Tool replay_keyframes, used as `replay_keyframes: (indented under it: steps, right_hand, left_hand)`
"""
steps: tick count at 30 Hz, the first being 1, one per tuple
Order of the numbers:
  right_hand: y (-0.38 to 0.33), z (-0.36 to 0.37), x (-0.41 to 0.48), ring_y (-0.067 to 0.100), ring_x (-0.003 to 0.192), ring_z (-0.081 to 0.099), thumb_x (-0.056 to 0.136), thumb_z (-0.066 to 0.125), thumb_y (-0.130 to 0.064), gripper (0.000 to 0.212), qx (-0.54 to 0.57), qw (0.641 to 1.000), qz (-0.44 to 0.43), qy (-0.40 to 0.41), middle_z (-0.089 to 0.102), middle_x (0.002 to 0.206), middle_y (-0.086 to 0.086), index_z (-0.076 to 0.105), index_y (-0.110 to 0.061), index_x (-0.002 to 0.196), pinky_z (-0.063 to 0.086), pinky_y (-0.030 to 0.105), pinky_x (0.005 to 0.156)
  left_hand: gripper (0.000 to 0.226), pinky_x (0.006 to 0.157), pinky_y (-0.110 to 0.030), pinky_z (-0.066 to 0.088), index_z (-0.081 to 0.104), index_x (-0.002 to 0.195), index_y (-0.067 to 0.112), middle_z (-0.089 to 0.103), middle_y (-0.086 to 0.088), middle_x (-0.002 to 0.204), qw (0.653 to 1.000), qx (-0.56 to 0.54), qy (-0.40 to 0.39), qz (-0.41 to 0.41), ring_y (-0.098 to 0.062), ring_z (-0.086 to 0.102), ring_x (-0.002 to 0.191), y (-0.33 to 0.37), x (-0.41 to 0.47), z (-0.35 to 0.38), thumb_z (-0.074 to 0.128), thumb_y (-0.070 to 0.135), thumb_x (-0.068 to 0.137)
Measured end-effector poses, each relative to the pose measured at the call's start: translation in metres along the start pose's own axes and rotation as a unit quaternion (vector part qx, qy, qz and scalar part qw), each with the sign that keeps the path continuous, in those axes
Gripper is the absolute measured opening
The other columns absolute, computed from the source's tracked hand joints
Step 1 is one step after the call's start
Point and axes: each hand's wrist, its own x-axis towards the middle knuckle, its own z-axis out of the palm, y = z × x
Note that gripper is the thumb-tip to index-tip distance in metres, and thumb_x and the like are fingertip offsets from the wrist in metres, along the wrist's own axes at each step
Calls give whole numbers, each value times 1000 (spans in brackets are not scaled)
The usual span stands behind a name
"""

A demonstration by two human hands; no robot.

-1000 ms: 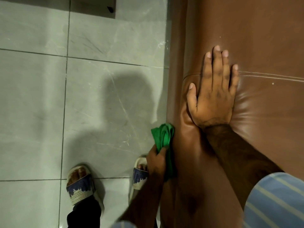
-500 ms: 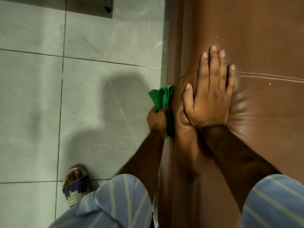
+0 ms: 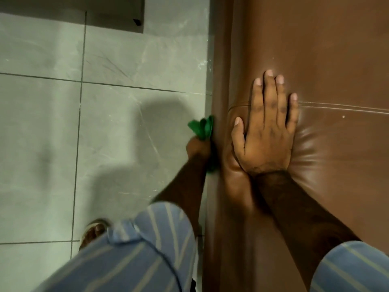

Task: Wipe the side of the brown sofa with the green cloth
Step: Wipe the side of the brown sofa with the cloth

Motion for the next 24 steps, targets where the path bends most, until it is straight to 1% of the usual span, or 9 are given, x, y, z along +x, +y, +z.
replay_keyframes:
  steps: [2, 4, 8, 10, 12, 14, 17, 21, 24]
  right_hand:
    - [1, 0, 1, 30, 166, 11, 103, 45, -39, 79, 4, 1000, -1, 3, 14, 179, 13, 15, -9, 169, 12, 57, 135]
    - [2, 0, 1, 30, 166, 11, 103, 45, -39, 78, 6, 1000, -2, 6, 15, 178, 14, 16, -9, 169, 12, 57, 135]
    - [1, -1, 1, 29, 166, 10, 103, 46, -39, 80, 5, 1000, 1, 2, 14, 179, 13, 14, -10, 169, 10, 56, 135]
    - [1, 0, 1, 29, 166, 10, 102, 47, -39, 80, 9, 1000, 1, -2, 14, 179, 13, 14, -9, 169, 10, 56, 135]
    - [1, 0, 0, 29, 166, 11, 102, 46, -39, 80, 7, 1000, 0, 0, 14, 178, 13, 15, -9, 169, 11, 56, 135]
    - [1, 1, -1, 30, 166, 11, 103, 44, -40, 79, 1, 1000, -2, 0, 14, 178, 13, 15, -9, 169, 11, 57, 135]
    - [2, 3, -1, 30, 166, 11, 103, 43, -41, 79, -4, 1000, -5, 2, 15, 178, 14, 15, -9, 169, 13, 57, 135]
    - [2, 2, 0, 30, 166, 12, 103, 44, -40, 79, 0, 1000, -3, 9, 16, 178, 14, 16, -9, 169, 14, 59, 134]
    - [0, 0, 0, 30, 166, 12, 102, 45, -40, 80, -7, 1000, -1, 3, 16, 178, 13, 15, -9, 169, 14, 58, 134]
  left_hand:
    - [49, 95, -52, 60, 75, 111, 13, 78, -14, 110, 990, -124, 33, 53, -36, 74, 104, 38, 27, -2, 63, 50, 82]
    - [41, 95, -54, 60, 75, 114, 14, 79, -13, 110, 962, -257, 10, 89, -35, 74, 104, 56, 12, -5, 65, 39, 84]
    - [34, 104, -57, 54, 72, 118, 2, 72, -28, 122, 910, -399, -88, 76, -47, 67, 117, -3, -37, 5, 68, 17, 89]
    - [34, 103, -59, 54, 73, 117, 0, 71, -30, 121, 930, -361, -68, 6, -49, 67, 114, -51, -47, 7, 68, 19, 88]
    - [37, 101, -51, 57, 71, 118, 3, 73, -25, 122, 986, -158, -28, -39, -41, 70, 109, -78, -47, 4, 63, 27, 91]
    - [37, 96, -39, 56, 67, 123, 6, 72, -18, 124, 999, 11, -45, -27, -35, 69, 108, -75, -44, 1, 56, 32, 98]
    - [41, 82, -29, 52, 68, 122, 12, 72, -8, 113, 999, -35, -37, -6, -25, 68, 86, -20, -16, -1, 54, 43, 100]
    - [43, 99, -53, 58, 70, 119, 22, 76, -10, 119, 983, -155, 8, 94, -33, 71, 109, 23, 32, 4, 62, 46, 85]
    - [34, 102, -53, 56, 69, 125, 17, 75, -12, 123, 950, -297, -16, 89, -34, 71, 116, 2, -19, 8, 65, 25, 92]
